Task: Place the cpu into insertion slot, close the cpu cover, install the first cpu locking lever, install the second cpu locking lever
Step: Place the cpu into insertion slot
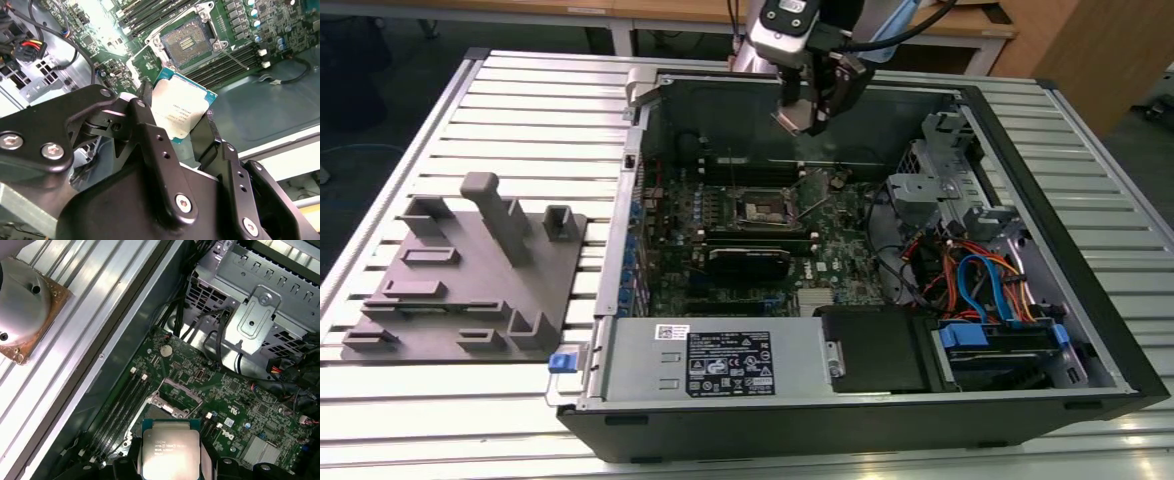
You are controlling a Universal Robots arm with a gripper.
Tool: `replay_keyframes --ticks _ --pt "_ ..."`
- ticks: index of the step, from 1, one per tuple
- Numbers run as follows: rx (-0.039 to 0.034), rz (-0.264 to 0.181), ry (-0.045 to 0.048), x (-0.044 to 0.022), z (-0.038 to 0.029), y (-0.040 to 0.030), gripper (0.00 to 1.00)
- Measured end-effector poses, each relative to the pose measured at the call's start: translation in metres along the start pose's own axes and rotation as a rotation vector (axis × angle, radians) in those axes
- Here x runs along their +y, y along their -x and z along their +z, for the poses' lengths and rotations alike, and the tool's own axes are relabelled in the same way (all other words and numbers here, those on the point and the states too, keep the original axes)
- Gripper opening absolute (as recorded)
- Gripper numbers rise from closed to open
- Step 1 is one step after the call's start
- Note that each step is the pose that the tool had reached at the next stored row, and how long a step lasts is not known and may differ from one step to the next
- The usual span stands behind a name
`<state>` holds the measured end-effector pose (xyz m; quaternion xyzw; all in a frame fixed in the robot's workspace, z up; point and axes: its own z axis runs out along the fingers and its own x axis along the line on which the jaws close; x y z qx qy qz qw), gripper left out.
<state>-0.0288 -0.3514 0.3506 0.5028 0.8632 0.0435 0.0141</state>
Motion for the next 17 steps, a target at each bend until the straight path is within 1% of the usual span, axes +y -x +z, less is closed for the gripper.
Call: replay_keyframes --ticks 9,13,17 --pt "-0.0117 0.130 0.0024 -0.0001 0.0010 0.0000 0.54" --pt "-0.0139 0.155 0.0030 -0.0001 0.0011 -0.0001 0.54" --pt "-0.0150 0.167 0.0032 -0.0001 0.0011 -0.0002 0.54"
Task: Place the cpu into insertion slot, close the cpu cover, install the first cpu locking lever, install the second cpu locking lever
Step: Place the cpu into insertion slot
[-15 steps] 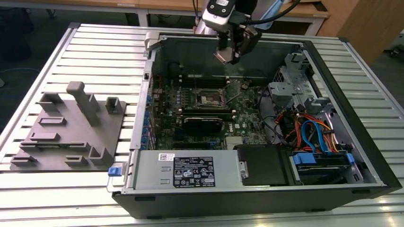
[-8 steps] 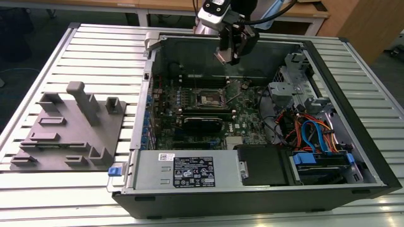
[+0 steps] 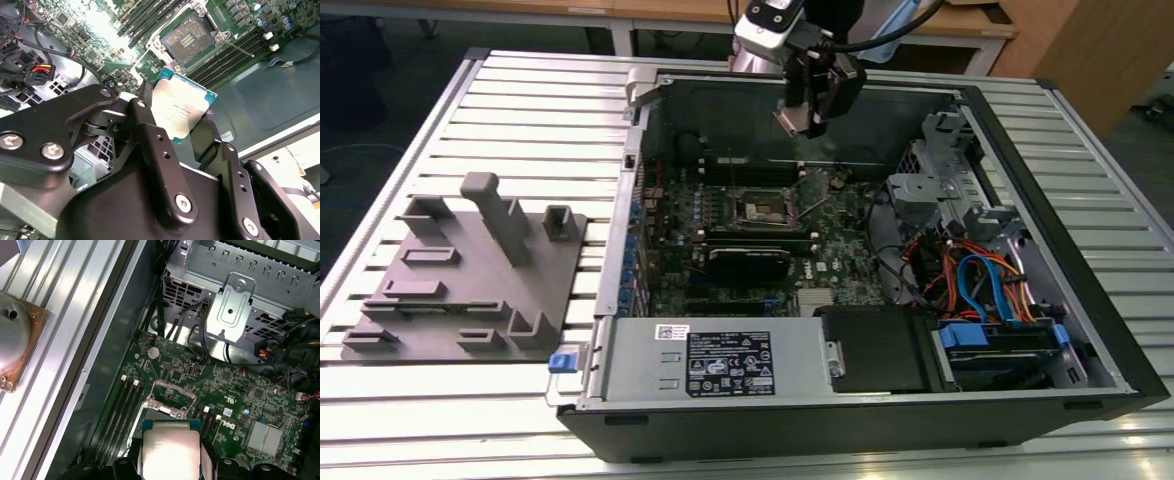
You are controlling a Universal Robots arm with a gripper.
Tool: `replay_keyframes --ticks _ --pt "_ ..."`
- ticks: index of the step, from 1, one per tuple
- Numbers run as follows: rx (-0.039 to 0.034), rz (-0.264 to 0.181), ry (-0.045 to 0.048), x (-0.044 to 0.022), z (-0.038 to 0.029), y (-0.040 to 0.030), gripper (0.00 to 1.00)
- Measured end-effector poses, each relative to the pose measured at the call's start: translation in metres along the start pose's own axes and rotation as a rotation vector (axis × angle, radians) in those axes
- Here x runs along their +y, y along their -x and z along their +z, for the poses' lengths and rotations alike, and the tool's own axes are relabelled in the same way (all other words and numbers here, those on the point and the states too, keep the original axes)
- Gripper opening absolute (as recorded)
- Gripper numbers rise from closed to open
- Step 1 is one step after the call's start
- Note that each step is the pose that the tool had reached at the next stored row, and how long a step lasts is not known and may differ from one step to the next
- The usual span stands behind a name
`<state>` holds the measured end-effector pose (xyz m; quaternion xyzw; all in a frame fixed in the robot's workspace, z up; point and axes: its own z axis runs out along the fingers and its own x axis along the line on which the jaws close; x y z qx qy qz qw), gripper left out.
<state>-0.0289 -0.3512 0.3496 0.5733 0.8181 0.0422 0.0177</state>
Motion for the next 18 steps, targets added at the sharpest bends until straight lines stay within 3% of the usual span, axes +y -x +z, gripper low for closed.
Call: replay_keyframes --ticks 10,18 --pt "-0.0009 0.010 0.0004 0.0000 0.0002 0.0000 0.54" --pt "-0.0125 0.140 0.0028 -0.0002 0.0013 0.0000 0.54"
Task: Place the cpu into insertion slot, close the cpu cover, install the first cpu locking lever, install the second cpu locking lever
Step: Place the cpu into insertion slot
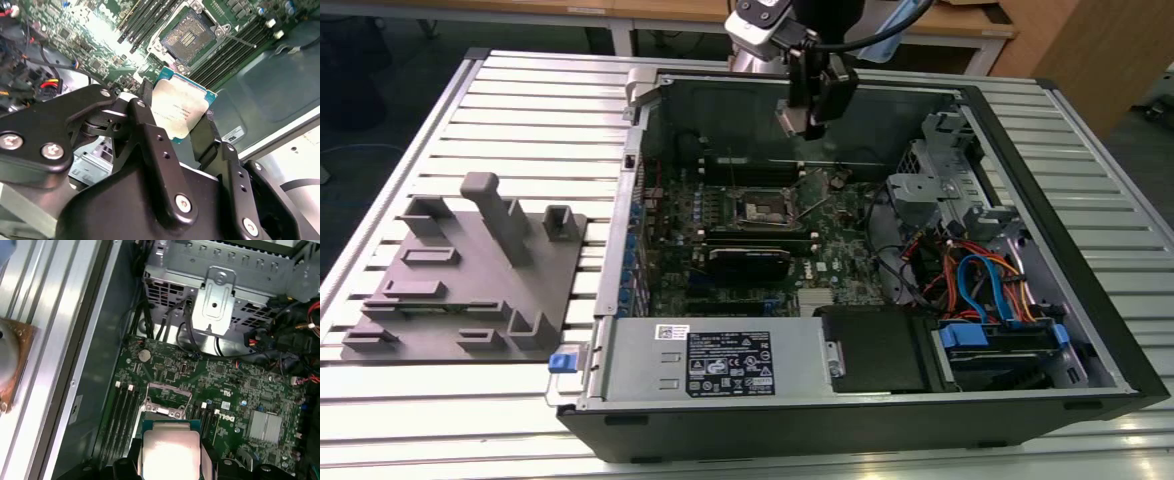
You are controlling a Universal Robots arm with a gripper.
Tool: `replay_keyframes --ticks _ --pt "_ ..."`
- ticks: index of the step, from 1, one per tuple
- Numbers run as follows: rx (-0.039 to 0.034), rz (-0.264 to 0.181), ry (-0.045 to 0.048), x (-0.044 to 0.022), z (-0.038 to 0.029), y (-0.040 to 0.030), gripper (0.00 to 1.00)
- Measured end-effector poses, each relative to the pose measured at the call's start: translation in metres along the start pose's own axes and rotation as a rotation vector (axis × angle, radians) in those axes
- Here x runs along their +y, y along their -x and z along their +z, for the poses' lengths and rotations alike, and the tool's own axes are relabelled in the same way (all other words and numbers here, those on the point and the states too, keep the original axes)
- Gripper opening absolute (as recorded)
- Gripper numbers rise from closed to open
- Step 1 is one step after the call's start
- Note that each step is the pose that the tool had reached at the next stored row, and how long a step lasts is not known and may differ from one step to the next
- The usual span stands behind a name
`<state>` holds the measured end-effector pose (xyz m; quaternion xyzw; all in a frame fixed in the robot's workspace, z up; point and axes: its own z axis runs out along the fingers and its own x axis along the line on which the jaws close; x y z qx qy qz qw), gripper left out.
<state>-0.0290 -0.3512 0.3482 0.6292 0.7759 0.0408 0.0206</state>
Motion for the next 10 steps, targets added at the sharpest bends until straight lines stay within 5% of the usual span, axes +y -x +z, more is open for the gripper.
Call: replay_keyframes --ticks 10 --pt "-0.0042 0.047 0.0009 -0.0001 0.0004 -0.0001 0.54"
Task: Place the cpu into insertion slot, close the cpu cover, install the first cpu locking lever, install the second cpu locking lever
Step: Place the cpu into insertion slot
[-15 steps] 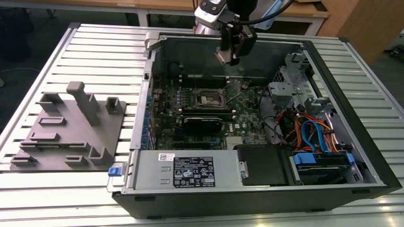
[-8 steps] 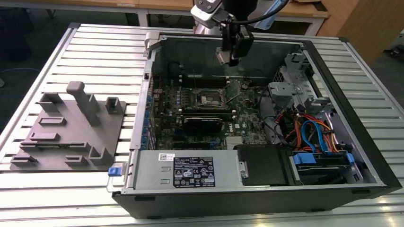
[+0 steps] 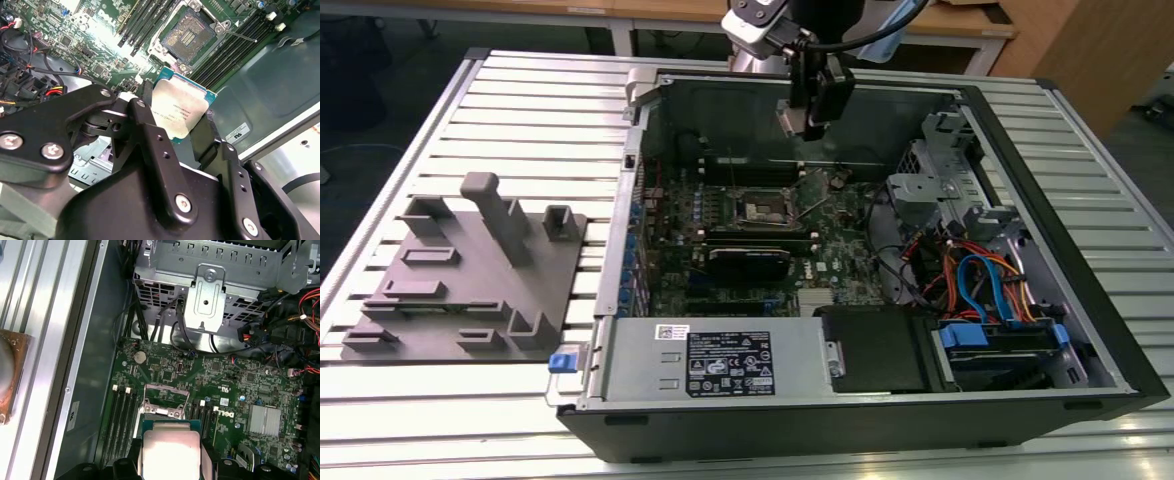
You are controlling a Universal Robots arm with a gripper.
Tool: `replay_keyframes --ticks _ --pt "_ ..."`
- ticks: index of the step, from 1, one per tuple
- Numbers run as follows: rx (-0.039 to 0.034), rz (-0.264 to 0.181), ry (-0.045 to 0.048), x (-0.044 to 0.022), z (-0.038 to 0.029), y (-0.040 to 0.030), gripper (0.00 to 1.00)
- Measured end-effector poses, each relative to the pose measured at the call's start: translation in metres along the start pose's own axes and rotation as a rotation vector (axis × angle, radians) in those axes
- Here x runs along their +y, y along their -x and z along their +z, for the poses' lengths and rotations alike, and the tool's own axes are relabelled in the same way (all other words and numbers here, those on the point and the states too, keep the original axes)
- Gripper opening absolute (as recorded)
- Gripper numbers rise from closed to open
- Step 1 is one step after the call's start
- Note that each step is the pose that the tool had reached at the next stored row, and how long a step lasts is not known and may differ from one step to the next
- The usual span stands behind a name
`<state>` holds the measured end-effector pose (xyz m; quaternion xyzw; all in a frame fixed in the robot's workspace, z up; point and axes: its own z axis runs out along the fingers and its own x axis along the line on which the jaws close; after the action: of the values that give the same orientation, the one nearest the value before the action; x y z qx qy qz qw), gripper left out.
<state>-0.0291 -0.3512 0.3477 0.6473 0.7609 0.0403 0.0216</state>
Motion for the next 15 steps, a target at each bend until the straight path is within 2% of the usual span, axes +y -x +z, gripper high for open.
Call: replay_keyframes --ticks 10,15 --pt "-0.0002 0.002 0.0001 0.0000 0.0000 0.0000 0.54" --pt "-0.0030 0.033 0.0007 0.0000 0.0001 0.0000 0.54"
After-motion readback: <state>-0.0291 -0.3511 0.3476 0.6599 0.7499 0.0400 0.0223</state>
